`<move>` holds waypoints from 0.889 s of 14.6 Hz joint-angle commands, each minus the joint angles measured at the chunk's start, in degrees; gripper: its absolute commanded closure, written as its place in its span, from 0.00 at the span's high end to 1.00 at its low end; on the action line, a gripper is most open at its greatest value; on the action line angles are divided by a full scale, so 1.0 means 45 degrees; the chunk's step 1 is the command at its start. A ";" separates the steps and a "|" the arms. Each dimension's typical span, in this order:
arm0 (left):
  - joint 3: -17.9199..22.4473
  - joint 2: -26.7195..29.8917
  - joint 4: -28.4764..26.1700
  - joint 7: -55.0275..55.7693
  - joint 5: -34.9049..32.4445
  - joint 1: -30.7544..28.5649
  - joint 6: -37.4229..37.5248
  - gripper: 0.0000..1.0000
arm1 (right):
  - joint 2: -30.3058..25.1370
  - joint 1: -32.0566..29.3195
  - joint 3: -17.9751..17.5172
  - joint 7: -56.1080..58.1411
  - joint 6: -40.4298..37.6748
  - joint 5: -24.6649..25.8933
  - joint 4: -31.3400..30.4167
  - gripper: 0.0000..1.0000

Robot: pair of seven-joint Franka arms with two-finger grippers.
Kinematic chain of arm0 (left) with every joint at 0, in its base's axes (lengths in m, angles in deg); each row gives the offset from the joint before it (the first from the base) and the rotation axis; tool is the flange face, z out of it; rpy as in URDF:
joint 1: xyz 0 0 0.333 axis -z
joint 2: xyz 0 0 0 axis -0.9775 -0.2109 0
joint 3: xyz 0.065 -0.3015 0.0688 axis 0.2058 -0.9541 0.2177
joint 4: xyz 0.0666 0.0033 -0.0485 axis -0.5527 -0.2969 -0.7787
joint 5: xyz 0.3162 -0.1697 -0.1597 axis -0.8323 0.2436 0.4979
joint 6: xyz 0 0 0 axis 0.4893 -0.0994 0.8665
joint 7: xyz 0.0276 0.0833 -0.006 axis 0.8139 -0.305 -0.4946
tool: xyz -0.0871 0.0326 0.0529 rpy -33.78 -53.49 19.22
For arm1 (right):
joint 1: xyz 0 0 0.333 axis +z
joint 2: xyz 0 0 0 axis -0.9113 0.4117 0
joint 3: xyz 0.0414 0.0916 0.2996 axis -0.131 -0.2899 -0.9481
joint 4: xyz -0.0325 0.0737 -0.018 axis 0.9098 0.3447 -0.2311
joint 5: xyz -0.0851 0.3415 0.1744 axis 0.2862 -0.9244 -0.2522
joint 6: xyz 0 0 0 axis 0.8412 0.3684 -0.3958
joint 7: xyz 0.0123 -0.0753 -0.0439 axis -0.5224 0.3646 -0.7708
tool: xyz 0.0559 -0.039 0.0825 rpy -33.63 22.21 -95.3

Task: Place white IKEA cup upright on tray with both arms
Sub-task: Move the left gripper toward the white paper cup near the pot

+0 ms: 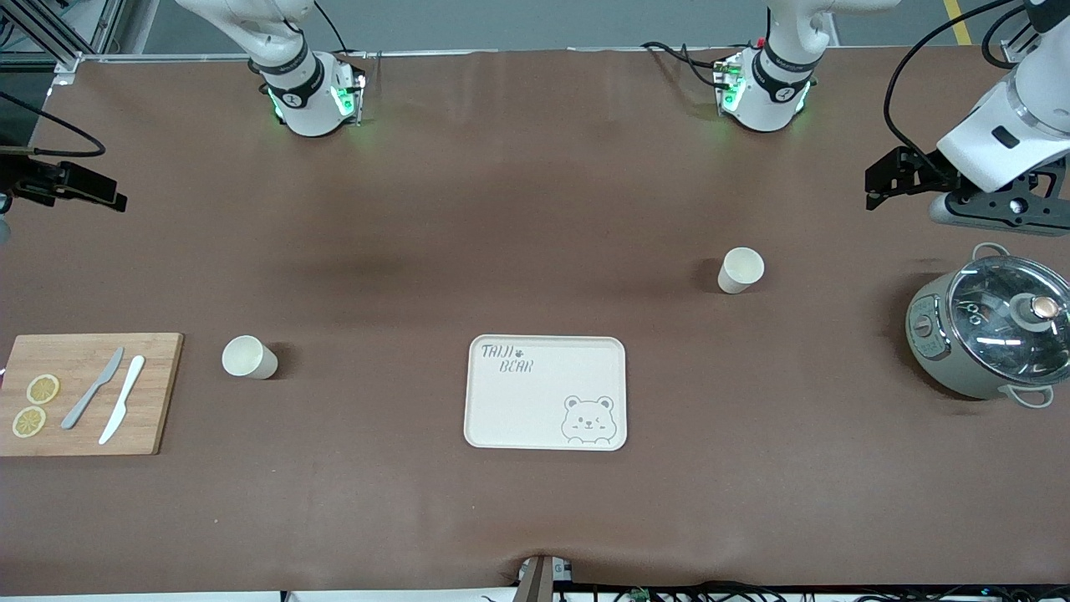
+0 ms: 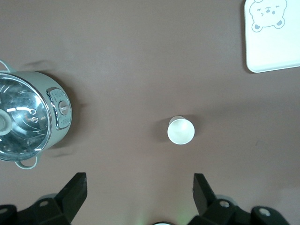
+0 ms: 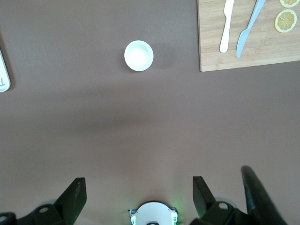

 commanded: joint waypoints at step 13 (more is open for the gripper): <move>-0.0256 0.0282 -0.3728 0.0166 0.0457 0.0121 -0.3734 1.00 | -0.0198 0.0081 0.0013 -0.0355 0.0139 -0.0409 -0.0015 1.00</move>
